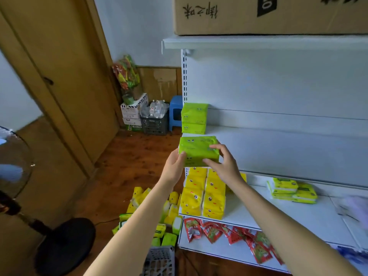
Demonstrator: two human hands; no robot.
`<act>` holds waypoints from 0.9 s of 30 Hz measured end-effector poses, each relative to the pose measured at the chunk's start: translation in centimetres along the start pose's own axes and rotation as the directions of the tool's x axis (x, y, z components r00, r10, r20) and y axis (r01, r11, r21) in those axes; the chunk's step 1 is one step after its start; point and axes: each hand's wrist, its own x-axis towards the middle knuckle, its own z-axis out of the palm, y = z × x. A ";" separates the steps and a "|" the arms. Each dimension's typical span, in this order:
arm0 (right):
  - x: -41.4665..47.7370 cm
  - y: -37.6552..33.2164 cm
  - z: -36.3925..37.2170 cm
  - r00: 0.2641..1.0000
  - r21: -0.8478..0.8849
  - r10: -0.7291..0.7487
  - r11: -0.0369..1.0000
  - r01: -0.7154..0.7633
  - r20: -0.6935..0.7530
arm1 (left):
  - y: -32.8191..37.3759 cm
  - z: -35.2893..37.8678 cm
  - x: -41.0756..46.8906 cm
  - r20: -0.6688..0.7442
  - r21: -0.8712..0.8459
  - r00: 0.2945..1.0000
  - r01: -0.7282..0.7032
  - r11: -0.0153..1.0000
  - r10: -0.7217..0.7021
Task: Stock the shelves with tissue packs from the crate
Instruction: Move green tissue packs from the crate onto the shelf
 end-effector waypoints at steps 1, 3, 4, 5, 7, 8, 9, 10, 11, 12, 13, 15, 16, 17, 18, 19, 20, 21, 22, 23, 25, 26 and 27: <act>1.0 0.4 -0.3 1.000 -0.009 0.000 1.000 0.000 -0.001 | 0.4 0.4 0.7 0.004 -0.006 1.000 -0.008 1.000 0.008; 3.1 1.1 -0.8 1.000 -0.018 0.003 1.000 -0.003 -0.004 | 1.0 1.2 2.3 0.012 0.003 1.000 -0.017 1.000 0.017; 4.1 1.6 -0.8 1.000 -0.015 0.004 1.000 -0.004 -0.003 | 0.9 1.4 3.2 -0.004 -0.001 1.000 -0.011 1.000 0.011; 5.2 2.0 -0.7 1.000 -0.013 0.002 1.000 -0.002 0.000 | 0.6 1.5 4.2 -0.027 0.001 1.000 -0.002 1.000 0.002; 7.0 3.0 0.0 1.000 -0.017 0.008 1.000 -0.008 0.015 | -0.2 1.6 6.1 -0.073 0.038 0.997 0.037 0.999 -0.035; 7.8 3.4 0.5 1.000 -0.020 0.019 1.000 -0.019 0.021 | -1.0 1.4 7.0 -0.097 0.063 0.993 0.071 0.995 -0.065; 8.5 4.0 1.0 0.999 -0.025 0.029 0.999 -0.028 0.028 | -2.1 1.2 8.1 -0.114 0.088 0.989 0.107 0.990 -0.096; 9.2 4.7 1.4 0.998 -0.039 0.039 0.999 -0.037 0.040 | -3.2 1.1 9.0 -0.127 0.114 0.983 0.144 0.983 -0.129; 9.8 5.5 1.8 0.997 -0.072 0.052 0.996 -0.048 0.055 | -4.4 1.0 10.0 -0.138 0.145 0.975 0.192 0.971 -0.173; 10.3 6.3 2.1 0.995 -0.121 0.073 0.991 -0.064 0.074 | -5.7 1.1 10.8 -0.145 0.185 0.963 0.252 0.950 -0.227; 10.6 7.1 2.4 0.991 -0.173 0.099 0.981 -0.082 0.094 | -6.7 1.2 11.4 -0.153 0.227 0.945 0.317 0.921 -0.288; 11.1 8.4 2.8 0.984 -0.228 0.129 0.969 -0.099 0.121 | -8.6 1.3 12.4 -0.183 0.298 0.910 0.411 0.861 -0.371; 11.4 8.8 3.0 0.984 -0.236 0.126 0.967 -0.093 0.128 | -9.2 1.3 12.9 -0.212 0.324 0.895 0.443 0.836 -0.392; 11.9 9.1 3.2 0.984 -0.244 0.119 0.966 -0.084 0.131 | -9.4 1.1 13.4 -0.238 0.348 0.886 0.460 0.817 -0.397; 12.5 9.1 3.4 0.984 -0.252 0.116 0.965 -0.079 0.136 | -9.5 0.9 14.0 -0.256 0.365 0.882 0.468 0.805 -0.396; 13.1 9.1 3.6 0.984 -0.259 0.114 0.963 -0.075 0.140 | -9.4 0.7 14.6 -0.262 0.380 0.884 0.463 0.801 -0.386; 13.8 9.0 3.8 0.983 -0.263 0.117 0.962 -0.076 0.143 | -9.2 0.5 15.2 -0.262 0.389 0.886 0.459 0.799 -0.382; 14.3 8.8 4.0 0.982 -0.268 0.122 0.960 -0.080 0.145 | -9.0 0.3 15.7 -0.258 0.397 0.888 0.456 0.797 -0.380; 14.8 8.7 4.2 0.981 -0.274 0.130 0.958 -0.086 0.144 | -8.9 0.2 16.3 -0.251 0.402 0.890 0.453 0.795 -0.380; 15.2 8.7 4.3 0.980 -0.283 0.136 0.955 -0.092 0.142 | -8.8 0.1 16.8 -0.244 0.406 0.892 0.451 0.795 -0.381; 15.6 8.8 4.4 0.978 -0.304 0.151 0.947 -0.103 0.141 | -8.8 0.0 17.7 -0.234 0.411 0.890 0.456 0.789 -0.393; 15.7 8.9 4.3 0.978 -0.310 0.155 0.945 -0.106 0.137 | -8.9 -0.1 18.0 -0.230 0.415 0.889 0.457 0.787 -0.395; 15.8 9.0 4.3 0.980 -0.316 0.152 0.943 -0.104 0.130 | -8.9 -0.1 18.4 -0.226 0.418 0.890 0.455 0.786 -0.396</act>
